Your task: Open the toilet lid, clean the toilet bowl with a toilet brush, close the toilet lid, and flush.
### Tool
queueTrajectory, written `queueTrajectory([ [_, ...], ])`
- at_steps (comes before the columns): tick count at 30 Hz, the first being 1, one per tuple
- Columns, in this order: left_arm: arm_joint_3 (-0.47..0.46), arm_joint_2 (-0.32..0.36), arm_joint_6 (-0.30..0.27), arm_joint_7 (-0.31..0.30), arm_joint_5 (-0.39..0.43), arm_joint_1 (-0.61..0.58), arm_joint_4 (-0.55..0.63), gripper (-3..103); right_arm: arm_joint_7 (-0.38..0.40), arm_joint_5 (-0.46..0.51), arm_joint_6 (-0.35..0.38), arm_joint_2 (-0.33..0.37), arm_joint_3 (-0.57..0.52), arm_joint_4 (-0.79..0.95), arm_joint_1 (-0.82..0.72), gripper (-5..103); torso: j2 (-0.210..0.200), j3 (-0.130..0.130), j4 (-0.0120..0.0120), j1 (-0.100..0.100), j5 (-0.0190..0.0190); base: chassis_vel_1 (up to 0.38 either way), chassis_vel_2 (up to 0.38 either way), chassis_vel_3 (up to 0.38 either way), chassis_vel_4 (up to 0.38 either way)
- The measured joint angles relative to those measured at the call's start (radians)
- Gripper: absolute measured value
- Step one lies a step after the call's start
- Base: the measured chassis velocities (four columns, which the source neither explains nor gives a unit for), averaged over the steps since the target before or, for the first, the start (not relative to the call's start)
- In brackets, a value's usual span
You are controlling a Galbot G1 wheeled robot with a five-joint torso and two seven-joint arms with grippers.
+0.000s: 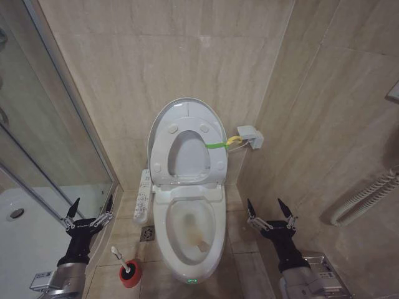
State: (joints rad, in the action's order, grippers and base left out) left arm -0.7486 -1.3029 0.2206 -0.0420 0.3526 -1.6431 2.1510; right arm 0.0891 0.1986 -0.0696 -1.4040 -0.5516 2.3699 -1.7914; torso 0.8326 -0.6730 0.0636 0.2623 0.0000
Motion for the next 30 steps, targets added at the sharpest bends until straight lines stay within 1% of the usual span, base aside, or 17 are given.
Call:
queueTrajectory([
  [30, 0.000, 0.000, 0.000, 0.000, 0.000, 0.000, 0.000, 100, 0.000, 0.000, 0.000, 0.000, 0.000, 0.000, 0.000, 100, 0.000, 0.000, 0.0000, 0.000, 0.0000, 0.000, 0.000, 0.000, 0.000],
])
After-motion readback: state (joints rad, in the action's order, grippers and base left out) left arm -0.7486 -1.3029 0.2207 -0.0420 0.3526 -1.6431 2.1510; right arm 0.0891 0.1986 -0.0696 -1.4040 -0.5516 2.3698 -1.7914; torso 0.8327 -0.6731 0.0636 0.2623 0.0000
